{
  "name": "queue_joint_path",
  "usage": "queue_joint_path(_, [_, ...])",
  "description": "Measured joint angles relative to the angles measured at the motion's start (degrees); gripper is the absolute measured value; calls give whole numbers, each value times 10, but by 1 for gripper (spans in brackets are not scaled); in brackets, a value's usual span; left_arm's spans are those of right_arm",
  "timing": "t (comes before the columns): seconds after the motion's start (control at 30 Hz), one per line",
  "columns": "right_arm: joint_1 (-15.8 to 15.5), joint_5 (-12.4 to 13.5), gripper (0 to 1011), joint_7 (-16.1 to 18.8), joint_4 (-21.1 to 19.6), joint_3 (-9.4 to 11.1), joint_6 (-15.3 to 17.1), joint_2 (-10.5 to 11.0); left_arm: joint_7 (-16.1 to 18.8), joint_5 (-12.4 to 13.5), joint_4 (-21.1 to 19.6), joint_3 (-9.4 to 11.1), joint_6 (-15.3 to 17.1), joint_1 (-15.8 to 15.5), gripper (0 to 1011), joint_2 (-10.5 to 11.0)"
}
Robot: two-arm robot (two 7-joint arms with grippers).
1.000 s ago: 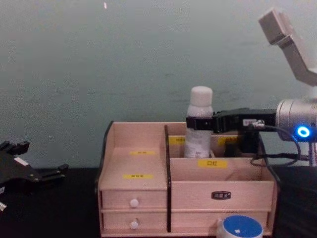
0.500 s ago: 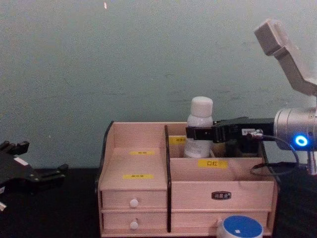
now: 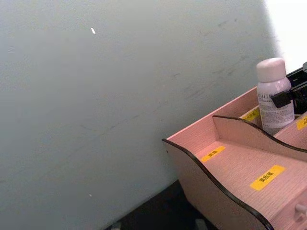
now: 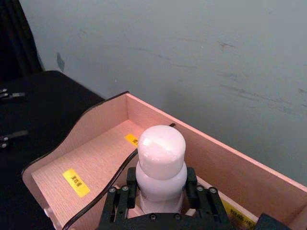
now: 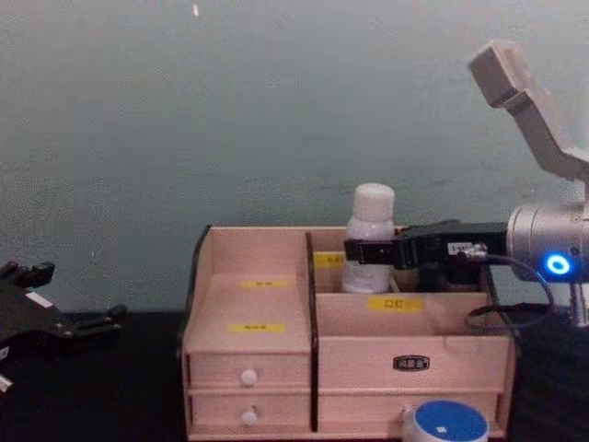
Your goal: Pick up the facial cleanser and watermelon frost from the table and place them into the tiered storage box.
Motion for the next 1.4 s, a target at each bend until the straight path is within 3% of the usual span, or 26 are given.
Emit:
queue_joint_path(0.17, [0,1,648,0,0,0,0,0,0,0,0,0,0,0,1001,0])
queue_joint_path(0.4, [0,2,887,0,0,1,0,0,0,0,0,0,0,0,1001,0])
queue_joint_path(0.57, [0,2,995,0,0,1,0,0,0,0,0,0,0,0,1001,0])
queue_joint_path(1.0, [-1,3,1000,0,-1,1,0,0,0,0,0,0,0,0,1002,0])
queue_joint_path(1.17, [-9,4,1000,0,-20,7,2,6,0,0,0,0,0,0,1001,0])
queue_joint_path(1.4, [-41,12,1000,-5,-82,18,20,33,0,0,0,0,0,0,1001,0])
